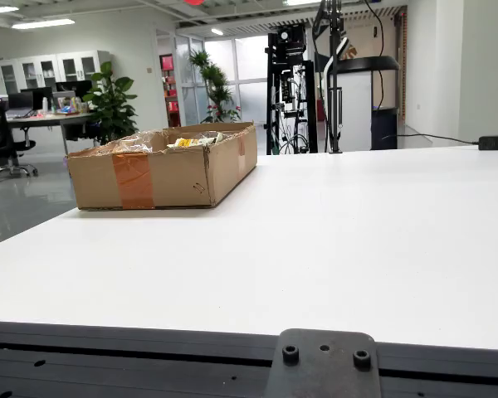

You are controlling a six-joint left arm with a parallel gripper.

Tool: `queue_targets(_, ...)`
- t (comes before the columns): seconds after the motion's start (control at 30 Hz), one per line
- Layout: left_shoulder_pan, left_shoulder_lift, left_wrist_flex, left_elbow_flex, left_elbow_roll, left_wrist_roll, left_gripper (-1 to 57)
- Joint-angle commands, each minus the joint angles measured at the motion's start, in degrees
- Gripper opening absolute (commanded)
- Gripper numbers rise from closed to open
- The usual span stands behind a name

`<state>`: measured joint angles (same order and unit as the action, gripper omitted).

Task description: Grasp a snack and put it in the bin.

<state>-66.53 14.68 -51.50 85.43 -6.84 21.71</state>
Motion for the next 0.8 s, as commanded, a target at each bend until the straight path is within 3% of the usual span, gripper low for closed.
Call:
queue_targets(0.03, -0.1, 0.0, 0.0, 0.0, 0.1, 0.0, 0.4)
queue_targets(0.8, 1.4, 0.0, 0.0, 0.0, 0.1, 0.0, 0.4)
